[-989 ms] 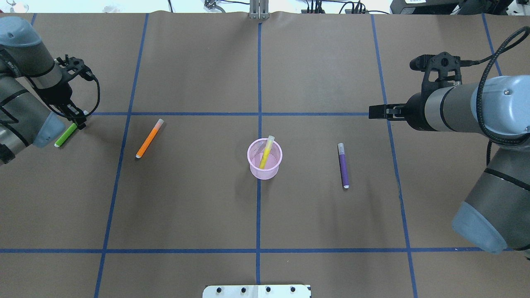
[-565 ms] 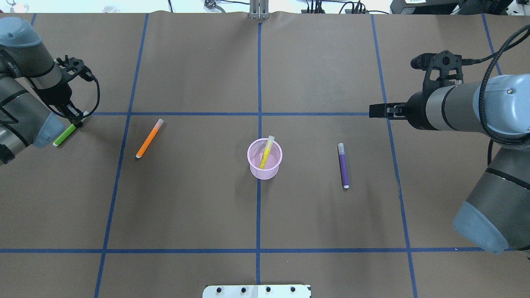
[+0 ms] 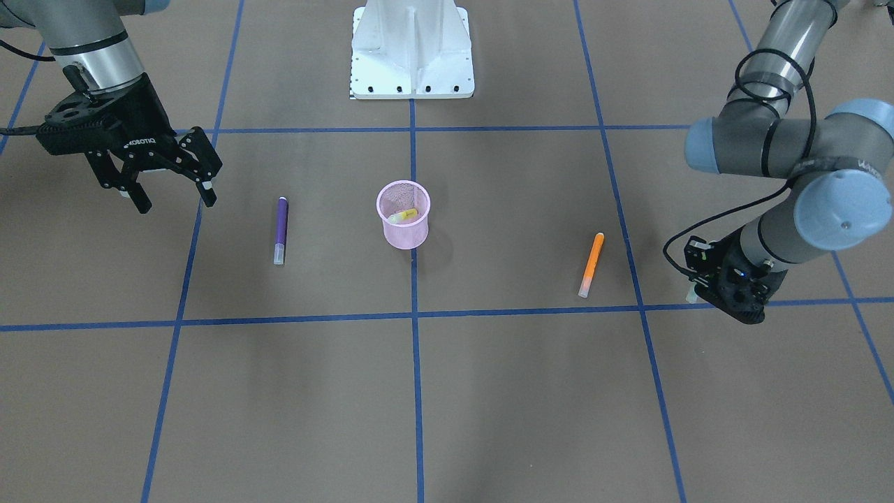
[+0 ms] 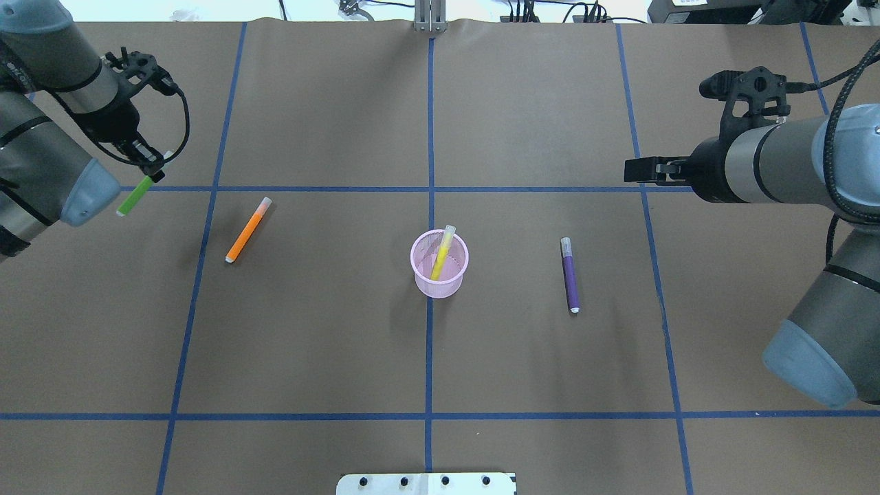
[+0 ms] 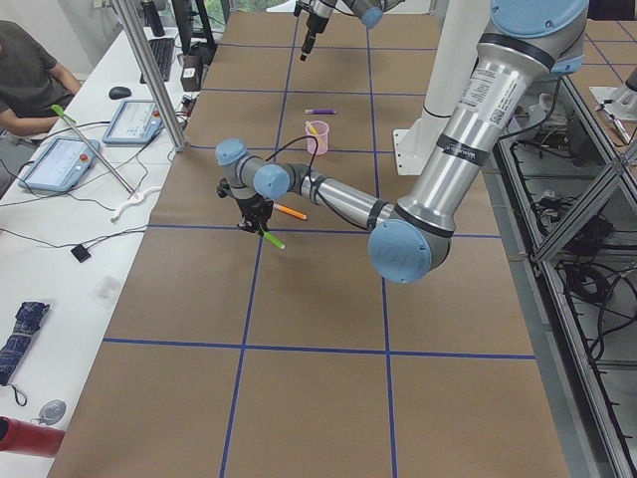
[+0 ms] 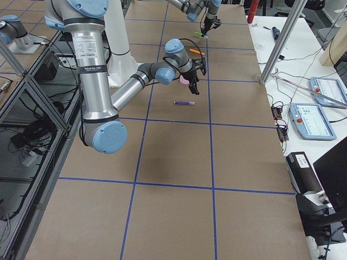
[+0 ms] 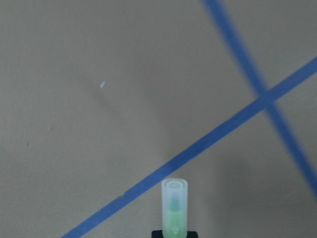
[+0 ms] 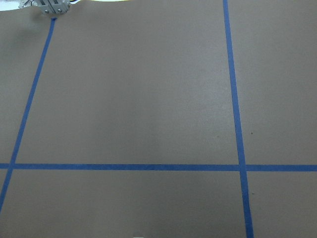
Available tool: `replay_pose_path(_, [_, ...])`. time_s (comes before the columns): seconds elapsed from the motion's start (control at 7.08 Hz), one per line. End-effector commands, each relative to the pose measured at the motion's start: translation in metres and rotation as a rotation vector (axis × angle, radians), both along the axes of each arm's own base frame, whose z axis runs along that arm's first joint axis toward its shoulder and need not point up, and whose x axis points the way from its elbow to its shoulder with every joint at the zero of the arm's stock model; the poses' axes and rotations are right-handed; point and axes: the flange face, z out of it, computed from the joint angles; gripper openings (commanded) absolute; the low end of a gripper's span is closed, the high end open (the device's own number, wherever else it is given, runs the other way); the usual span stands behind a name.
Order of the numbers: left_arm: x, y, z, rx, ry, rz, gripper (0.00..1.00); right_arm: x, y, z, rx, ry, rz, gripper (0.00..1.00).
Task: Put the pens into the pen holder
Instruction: 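Carry the green marker with the left gripper into the pink cup and release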
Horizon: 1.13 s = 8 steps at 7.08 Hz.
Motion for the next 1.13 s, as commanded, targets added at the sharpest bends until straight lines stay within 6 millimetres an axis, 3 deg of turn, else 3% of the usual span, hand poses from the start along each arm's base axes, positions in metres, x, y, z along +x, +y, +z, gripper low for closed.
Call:
replay_pose_path(0.0, [0.05,0.011,-0.162,0.053,0.134,-0.078,0.0,0.01,-0.007,0.01,0.009,0.031,-0.006,1.0])
replay_pose_path(0.14, [0.088,0.032,-0.219,0.028,0.206,-0.1,0.0,0.015,-0.01,0.023,0.018,0.067,-0.024,1.0])
replay_pose_path(0.28, [0.112,0.048,-0.268,0.1,0.279,-0.129,0.0,0.012,-0.013,0.031,0.007,0.079,-0.029,1.0])
replay_pose_path(0.42, [0.145,0.069,-0.283,0.316,0.333,-0.21,0.0,0.011,-0.014,0.036,0.0,0.087,-0.03,1.0])
replay_pose_path(0.56, [0.206,0.113,-0.288,0.466,0.355,-0.289,0.0,0.011,-0.014,0.038,-0.004,0.088,-0.029,1.0])
replay_pose_path(0.71, [0.239,0.143,-0.292,0.511,0.359,-0.303,0.0,0.01,-0.014,0.036,-0.001,0.085,-0.028,1.0])
replay_pose_path(0.99, [0.235,0.146,-0.301,0.518,0.379,-0.309,0.0,0.009,-0.014,0.037,-0.005,0.087,-0.027,1.0])
